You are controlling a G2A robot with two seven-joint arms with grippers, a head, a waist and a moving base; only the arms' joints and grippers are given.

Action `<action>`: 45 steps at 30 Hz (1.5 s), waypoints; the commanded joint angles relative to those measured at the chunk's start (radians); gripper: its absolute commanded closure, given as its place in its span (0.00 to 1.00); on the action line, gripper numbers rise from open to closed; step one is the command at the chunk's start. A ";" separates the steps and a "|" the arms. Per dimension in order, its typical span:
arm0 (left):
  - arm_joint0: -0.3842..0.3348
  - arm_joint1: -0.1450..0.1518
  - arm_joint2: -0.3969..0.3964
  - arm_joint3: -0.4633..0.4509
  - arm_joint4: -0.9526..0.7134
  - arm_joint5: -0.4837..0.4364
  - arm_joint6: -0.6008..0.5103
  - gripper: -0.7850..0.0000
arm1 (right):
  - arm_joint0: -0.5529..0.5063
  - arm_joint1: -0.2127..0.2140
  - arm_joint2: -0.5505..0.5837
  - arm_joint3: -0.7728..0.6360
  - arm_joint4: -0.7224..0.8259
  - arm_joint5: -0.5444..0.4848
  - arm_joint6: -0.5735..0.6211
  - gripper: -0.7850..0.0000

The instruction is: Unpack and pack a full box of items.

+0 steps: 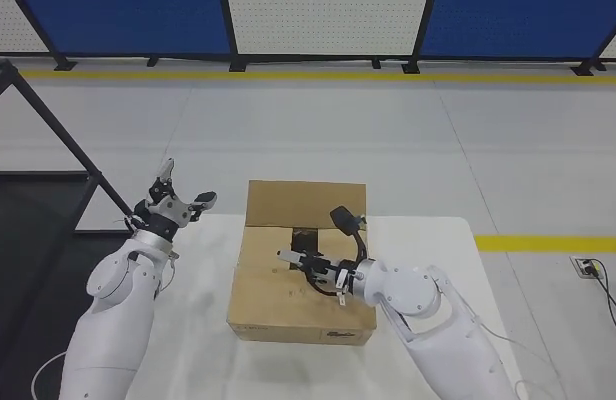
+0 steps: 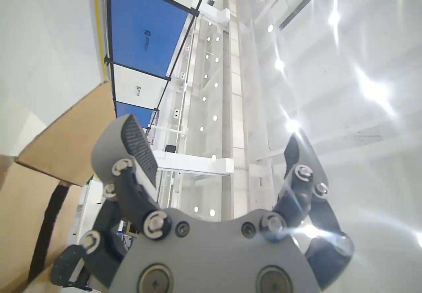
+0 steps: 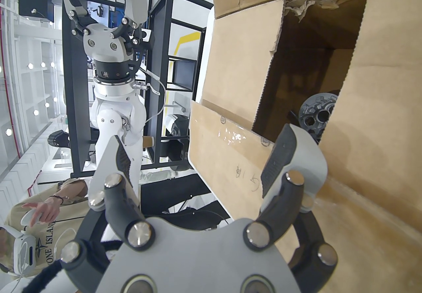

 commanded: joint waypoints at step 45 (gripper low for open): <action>-0.329 -0.038 0.317 0.582 0.836 -0.562 -0.090 0.00 | -0.075 0.026 0.041 -0.094 -0.013 0.041 -0.009 0.00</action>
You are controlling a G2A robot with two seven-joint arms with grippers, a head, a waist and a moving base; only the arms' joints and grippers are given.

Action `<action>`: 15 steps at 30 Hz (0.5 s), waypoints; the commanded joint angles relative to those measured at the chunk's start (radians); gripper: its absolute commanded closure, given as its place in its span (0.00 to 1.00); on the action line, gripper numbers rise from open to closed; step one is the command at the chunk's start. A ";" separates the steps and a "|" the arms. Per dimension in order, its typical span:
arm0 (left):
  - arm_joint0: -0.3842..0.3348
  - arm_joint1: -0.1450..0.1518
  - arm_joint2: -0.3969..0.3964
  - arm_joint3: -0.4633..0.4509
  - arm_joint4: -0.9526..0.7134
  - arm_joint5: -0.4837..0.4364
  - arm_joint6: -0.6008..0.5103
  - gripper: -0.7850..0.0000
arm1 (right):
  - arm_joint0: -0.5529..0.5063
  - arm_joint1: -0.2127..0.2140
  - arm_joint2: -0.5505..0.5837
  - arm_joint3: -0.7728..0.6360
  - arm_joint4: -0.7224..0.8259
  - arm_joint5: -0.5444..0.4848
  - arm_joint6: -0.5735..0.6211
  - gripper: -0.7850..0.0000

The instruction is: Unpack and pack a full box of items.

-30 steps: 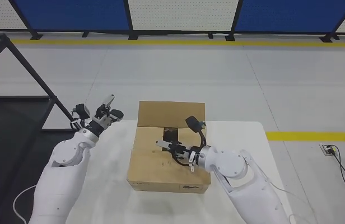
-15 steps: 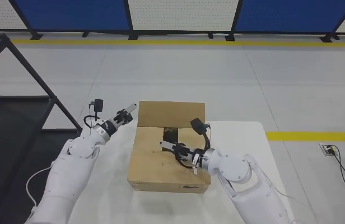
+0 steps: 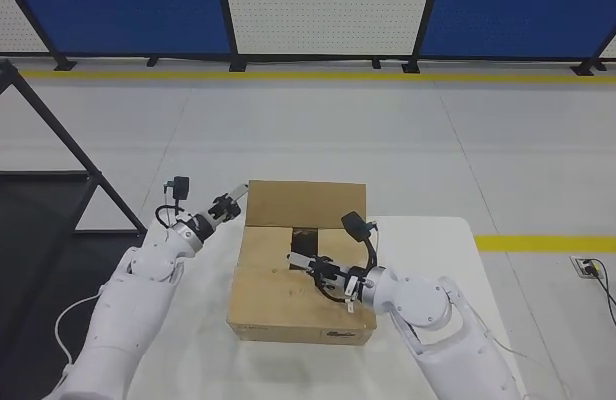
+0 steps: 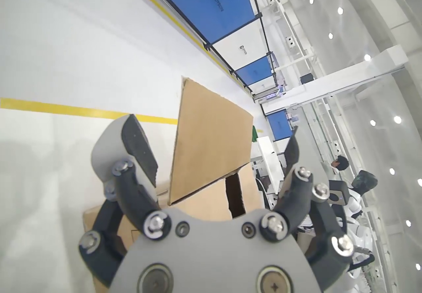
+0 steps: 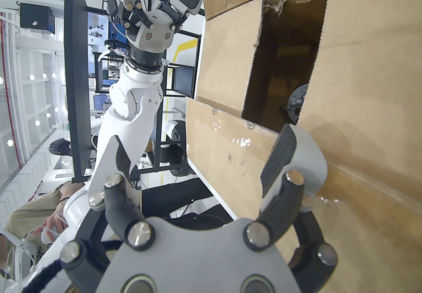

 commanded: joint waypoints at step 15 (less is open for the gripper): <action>-0.041 -0.025 0.037 0.026 -0.043 0.009 -0.159 0.00 | -0.017 0.007 0.003 -0.022 -0.002 0.010 -0.005 0.00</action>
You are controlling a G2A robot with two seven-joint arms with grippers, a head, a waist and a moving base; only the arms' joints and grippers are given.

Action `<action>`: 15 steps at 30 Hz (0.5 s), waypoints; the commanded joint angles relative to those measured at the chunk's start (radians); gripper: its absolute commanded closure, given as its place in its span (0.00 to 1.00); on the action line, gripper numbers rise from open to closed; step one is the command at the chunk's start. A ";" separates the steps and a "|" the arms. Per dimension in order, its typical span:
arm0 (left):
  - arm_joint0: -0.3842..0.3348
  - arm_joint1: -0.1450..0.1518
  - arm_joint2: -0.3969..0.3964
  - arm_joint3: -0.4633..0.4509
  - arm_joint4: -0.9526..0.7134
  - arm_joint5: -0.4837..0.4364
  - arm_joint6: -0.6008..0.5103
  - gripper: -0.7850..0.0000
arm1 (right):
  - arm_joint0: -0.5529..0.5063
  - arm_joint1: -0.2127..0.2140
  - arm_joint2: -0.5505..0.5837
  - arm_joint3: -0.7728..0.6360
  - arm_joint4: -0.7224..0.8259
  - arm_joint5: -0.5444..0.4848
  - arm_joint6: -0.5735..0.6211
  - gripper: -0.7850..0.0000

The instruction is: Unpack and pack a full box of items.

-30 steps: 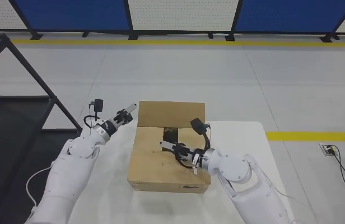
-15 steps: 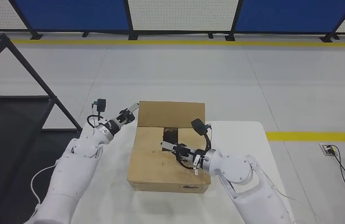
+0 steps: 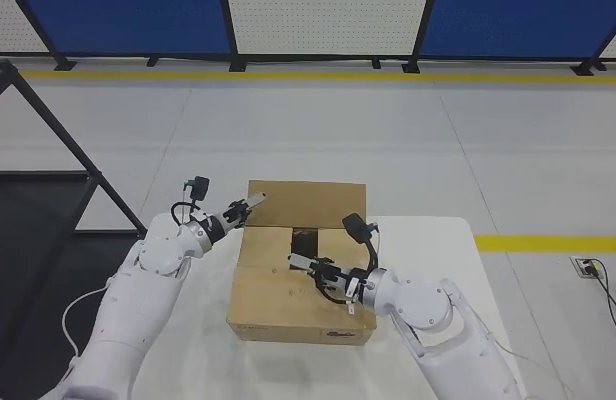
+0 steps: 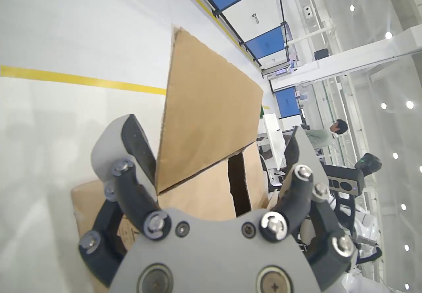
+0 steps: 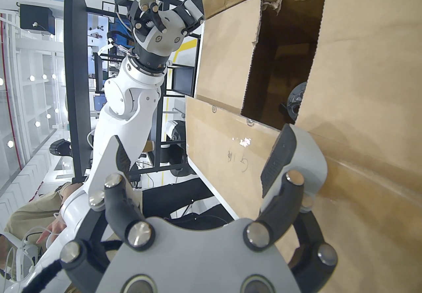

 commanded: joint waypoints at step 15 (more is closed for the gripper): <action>0.054 0.048 -0.104 -0.058 -0.187 -0.153 -0.274 0.00 | 0.026 -0.002 -0.023 0.016 0.012 0.000 0.000 0.00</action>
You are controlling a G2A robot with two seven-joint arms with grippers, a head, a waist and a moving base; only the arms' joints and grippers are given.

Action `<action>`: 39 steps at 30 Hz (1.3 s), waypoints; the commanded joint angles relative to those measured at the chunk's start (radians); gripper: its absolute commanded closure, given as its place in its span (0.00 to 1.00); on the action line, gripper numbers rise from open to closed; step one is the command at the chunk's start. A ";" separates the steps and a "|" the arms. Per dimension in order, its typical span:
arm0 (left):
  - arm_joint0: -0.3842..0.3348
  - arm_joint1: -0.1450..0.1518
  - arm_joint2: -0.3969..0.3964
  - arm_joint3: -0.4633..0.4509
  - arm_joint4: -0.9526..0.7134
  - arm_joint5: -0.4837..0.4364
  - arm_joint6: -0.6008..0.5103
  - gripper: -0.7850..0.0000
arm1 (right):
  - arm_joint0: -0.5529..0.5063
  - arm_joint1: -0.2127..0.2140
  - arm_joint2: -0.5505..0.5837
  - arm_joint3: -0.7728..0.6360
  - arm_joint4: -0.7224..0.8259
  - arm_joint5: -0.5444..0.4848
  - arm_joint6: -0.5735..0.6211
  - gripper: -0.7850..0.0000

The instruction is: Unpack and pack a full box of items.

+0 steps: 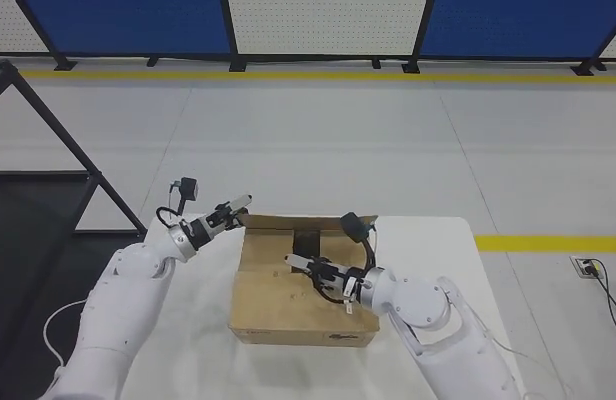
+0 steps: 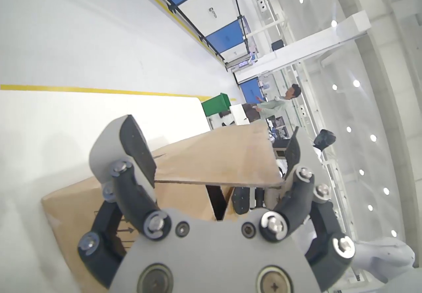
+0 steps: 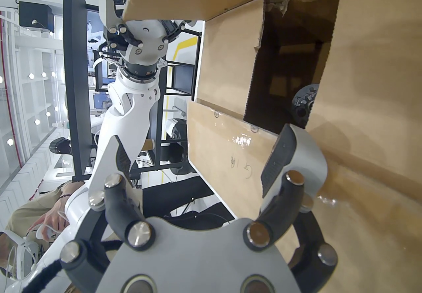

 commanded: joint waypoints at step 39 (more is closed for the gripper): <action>0.368 0.082 -0.063 -0.617 -0.104 0.203 -0.133 0.00 | -0.230 0.055 0.248 -0.210 0.033 -0.021 -0.098 0.00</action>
